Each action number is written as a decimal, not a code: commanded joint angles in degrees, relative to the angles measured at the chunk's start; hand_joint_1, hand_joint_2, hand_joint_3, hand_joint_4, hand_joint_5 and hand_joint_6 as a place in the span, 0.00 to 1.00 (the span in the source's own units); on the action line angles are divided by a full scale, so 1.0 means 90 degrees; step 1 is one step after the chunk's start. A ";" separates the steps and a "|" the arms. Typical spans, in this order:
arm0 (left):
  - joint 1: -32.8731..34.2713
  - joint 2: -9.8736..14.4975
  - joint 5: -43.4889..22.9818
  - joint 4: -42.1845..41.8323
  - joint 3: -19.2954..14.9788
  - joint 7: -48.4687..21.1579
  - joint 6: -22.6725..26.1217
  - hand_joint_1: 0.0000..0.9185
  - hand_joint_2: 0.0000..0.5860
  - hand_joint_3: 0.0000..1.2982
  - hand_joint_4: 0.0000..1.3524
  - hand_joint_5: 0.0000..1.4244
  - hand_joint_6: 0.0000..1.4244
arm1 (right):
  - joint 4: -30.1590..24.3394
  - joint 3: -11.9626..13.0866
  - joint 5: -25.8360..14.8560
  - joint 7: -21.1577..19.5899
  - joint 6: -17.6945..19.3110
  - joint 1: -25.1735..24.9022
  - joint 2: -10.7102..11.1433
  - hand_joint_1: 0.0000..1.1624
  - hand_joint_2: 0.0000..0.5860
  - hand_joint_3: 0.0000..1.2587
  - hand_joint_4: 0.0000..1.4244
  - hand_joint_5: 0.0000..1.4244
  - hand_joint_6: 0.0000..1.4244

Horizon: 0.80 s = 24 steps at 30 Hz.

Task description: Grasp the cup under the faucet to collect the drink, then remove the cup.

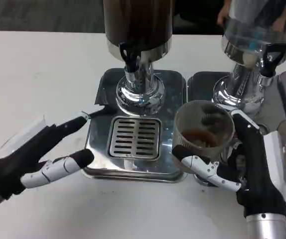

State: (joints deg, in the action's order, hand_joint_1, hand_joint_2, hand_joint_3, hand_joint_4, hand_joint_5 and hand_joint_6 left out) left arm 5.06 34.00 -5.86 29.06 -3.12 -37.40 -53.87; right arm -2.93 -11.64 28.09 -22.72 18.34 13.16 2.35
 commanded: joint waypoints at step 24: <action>-0.1053 0.1488 -0.0321 -0.1762 0.0050 -0.0148 -0.1221 0.00 0.22 0.04 0.00 0.00 0.00 | -0.2166 0.0451 -0.0398 0.1037 0.0054 0.1352 0.0090 0.91 0.22 0.74 0.69 0.78 0.97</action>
State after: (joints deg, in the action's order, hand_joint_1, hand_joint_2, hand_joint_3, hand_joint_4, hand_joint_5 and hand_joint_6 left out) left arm -2.93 45.46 -6.92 15.57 -3.05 -38.40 -64.56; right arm -19.52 -7.97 25.55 -13.59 17.88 24.63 3.23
